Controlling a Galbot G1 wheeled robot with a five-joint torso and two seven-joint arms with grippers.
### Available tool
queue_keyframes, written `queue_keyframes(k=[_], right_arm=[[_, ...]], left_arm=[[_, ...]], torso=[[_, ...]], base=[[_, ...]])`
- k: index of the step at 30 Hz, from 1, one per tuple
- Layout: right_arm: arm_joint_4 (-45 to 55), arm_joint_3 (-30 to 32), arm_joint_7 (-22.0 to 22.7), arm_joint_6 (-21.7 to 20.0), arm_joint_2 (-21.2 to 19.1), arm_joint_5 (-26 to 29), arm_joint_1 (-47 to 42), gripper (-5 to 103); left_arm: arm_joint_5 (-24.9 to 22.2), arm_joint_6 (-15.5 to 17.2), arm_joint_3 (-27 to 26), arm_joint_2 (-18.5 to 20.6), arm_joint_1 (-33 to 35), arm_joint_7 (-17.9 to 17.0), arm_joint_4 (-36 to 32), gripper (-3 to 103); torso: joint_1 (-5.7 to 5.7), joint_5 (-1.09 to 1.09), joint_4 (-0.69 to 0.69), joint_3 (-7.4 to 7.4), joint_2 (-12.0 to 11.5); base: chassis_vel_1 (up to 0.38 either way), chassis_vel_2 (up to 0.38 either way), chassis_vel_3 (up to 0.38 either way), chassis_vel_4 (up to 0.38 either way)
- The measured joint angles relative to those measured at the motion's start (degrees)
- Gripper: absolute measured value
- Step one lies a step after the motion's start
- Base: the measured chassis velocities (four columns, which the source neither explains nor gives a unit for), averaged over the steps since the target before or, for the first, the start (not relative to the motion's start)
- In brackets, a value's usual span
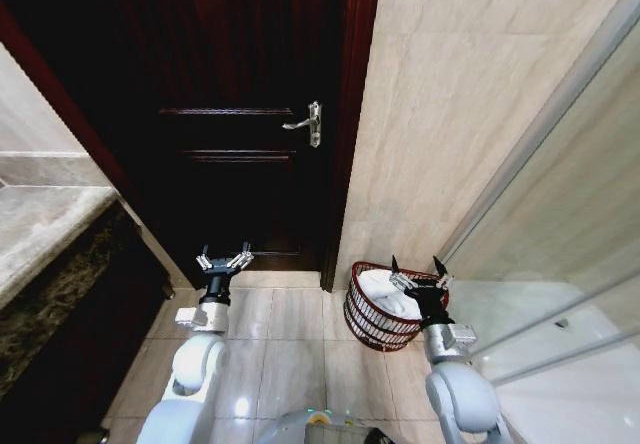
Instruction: Discard the used towel into the hamper.
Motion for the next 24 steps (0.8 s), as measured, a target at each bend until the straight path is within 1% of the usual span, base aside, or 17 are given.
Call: queue_keyframes(k=[14,17,24], right_arm=[[-0.1,0.3,0.2,-1.8,-0.7,0.2,1.2,100],[0.2,1.4,0.2,-2.5,-1.1,1.0,1.3,100],[1.2,3.6,-0.1,-3.5,-1.8,3.0,1.1,100]], left_arm=[[-0.4,-0.1,-0.5,1.1,0.4,0.0,0.5,100],[-1.6,-0.1,-0.8,2.0,0.9,0.1,0.5,100],[-3.1,0.5,-1.3,3.8,1.6,0.0,0.3,100]], torso=[[1.49,0.00,0.00,2.09,3.6],[1.95,0.00,0.00,2.69,4.6],[2.67,0.00,0.01,3.55,6.2]], base=[[0.000,0.000,0.000,0.000],[0.000,0.000,0.000,0.000],[0.000,0.000,0.000,0.000]])
